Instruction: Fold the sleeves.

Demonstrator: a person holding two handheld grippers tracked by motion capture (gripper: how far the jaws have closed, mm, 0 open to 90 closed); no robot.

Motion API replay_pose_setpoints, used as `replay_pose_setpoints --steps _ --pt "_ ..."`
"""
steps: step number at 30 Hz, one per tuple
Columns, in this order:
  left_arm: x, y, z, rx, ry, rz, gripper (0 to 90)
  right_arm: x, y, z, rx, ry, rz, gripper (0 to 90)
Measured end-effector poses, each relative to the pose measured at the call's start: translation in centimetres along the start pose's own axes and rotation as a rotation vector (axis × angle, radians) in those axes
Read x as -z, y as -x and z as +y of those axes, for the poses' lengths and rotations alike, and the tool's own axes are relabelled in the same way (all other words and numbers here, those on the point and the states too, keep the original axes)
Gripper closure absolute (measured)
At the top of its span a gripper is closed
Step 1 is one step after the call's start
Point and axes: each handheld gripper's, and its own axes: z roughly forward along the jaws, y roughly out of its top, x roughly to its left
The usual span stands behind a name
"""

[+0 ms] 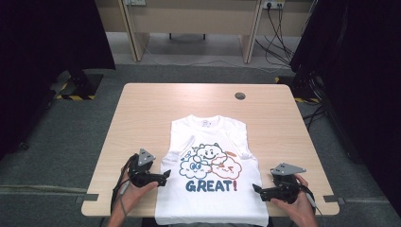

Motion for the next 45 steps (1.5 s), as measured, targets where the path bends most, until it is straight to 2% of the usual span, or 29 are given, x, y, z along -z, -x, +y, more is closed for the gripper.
replay_pose_setpoints --steps 5,6,7,10,11,13,15,17,21,24,25,26,29,45 --pt "-0.3 1.3 -1.0 -0.035 -0.044 -0.025 3.9 0.1 -0.5 -0.4 0.023 -0.022 -0.005 7.0" --pt "-0.4 1.4 -1.3 -0.047 -0.059 -0.016 4.1 0.1 -0.5 -0.5 0.037 -0.033 -0.017 7.3" --pt "-0.5 1.4 -1.6 -0.069 -0.077 0.01 4.6 0.0 -0.5 -0.6 0.048 -0.047 -0.037 6.7" --pt "-0.6 0.8 -2.2 -0.009 -0.059 0.002 2.5 0.2 -0.2 -0.7 0.027 -0.052 -0.052 7.0" --pt "-0.5 0.6 -2.3 -0.006 -0.055 0.005 2.5 0.4 0.0 -0.7 0.02 -0.057 -0.064 7.1" --pt "-0.2 0.7 -2.4 -0.025 -0.055 0.021 2.5 0.6 0.3 -0.7 0.011 -0.077 -0.074 7.3" --pt "-0.1 1.0 -2.3 -0.047 -0.047 0.026 3.6 0.8 0.3 -0.5 0.034 -0.085 -0.091 8.8" --pt "-0.2 1.1 -2.3 -0.044 -0.051 0.013 4.2 0.8 0.4 0.1 0.039 -0.06 -0.099 9.0" --pt "-0.4 0.5 -2.4 0.0 -0.057 -0.002 1.4 -0.1 0.8 1.1 0.038 -0.03 -0.078 9.0" --pt "-0.4 0.3 -2.4 0.002 -0.058 -0.002 1.1 -1.2 0.8 1.0 0.042 -0.052 -0.071 8.1" --pt "-0.4 0.3 -2.4 0.002 -0.058 -0.003 1.1 -1.2 1.0 0.8 0.017 -0.045 -0.058 8.2" --pt "-0.4 0.3 -2.4 0.002 -0.058 -0.003 1.0 -1.2 1.1 0.8 0.015 -0.046 -0.056 8.3" --pt "-0.4 0.3 -2.4 0.003 -0.059 -0.003 0.9 -1.0 1.1 0.7 0.016 -0.046 -0.064 8.4" --pt "-0.6 0.3 -2.3 0.004 -0.062 0.0 0.0 -1.1 0.6 0.6 0.019 -0.028 -0.044 7.9"
